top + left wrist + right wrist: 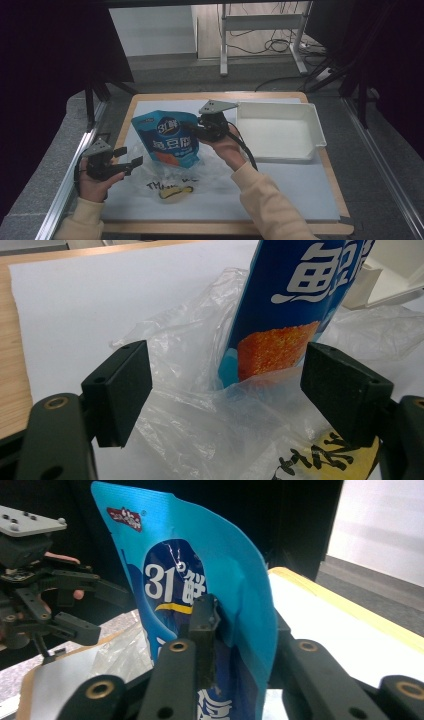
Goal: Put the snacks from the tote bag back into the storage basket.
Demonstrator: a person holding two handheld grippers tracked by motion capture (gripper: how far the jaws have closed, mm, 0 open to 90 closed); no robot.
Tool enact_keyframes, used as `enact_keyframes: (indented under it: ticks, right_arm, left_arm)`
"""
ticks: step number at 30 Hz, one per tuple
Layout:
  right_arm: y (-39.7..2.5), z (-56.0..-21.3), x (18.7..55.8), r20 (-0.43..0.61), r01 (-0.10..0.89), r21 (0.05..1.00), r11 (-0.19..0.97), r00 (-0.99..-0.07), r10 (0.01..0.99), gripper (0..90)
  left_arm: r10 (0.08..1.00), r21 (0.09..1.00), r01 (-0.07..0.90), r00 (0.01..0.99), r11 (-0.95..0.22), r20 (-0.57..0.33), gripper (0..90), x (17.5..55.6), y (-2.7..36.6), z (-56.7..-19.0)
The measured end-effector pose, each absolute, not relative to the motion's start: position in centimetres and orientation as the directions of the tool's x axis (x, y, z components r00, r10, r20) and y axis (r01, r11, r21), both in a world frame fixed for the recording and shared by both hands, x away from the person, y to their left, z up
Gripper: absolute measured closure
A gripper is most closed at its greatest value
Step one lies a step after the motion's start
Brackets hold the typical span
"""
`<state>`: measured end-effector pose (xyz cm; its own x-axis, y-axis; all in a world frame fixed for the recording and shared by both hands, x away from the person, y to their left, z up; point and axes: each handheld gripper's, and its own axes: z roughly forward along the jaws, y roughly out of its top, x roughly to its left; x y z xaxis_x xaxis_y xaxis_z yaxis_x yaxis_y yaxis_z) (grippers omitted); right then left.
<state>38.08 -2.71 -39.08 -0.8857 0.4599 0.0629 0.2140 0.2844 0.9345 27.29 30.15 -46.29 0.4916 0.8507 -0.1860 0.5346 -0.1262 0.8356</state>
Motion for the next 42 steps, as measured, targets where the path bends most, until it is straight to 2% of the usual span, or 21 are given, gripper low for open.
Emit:
enact_keyframes:
  ticks: [10, 42]
  right_arm:
    - [-2.8, -39.1, 38.4, 0.053, 0.194, 0.934, 0.301, -0.906, 0.420, 86.3]
    - [-1.6, -38.9, 37.1, 0.047, 0.176, 0.949, 0.260, -0.899, 0.436, 88.5]
  left_arm:
    - [0.851, 0.836, 0.534, 0.493, -0.128, -0.184, 21.0, 27.3, 30.2, -46.3]
    - [0.849, 0.832, 0.541, 0.492, -0.127, -0.190, 21.1, 27.3, 30.4, -46.3]
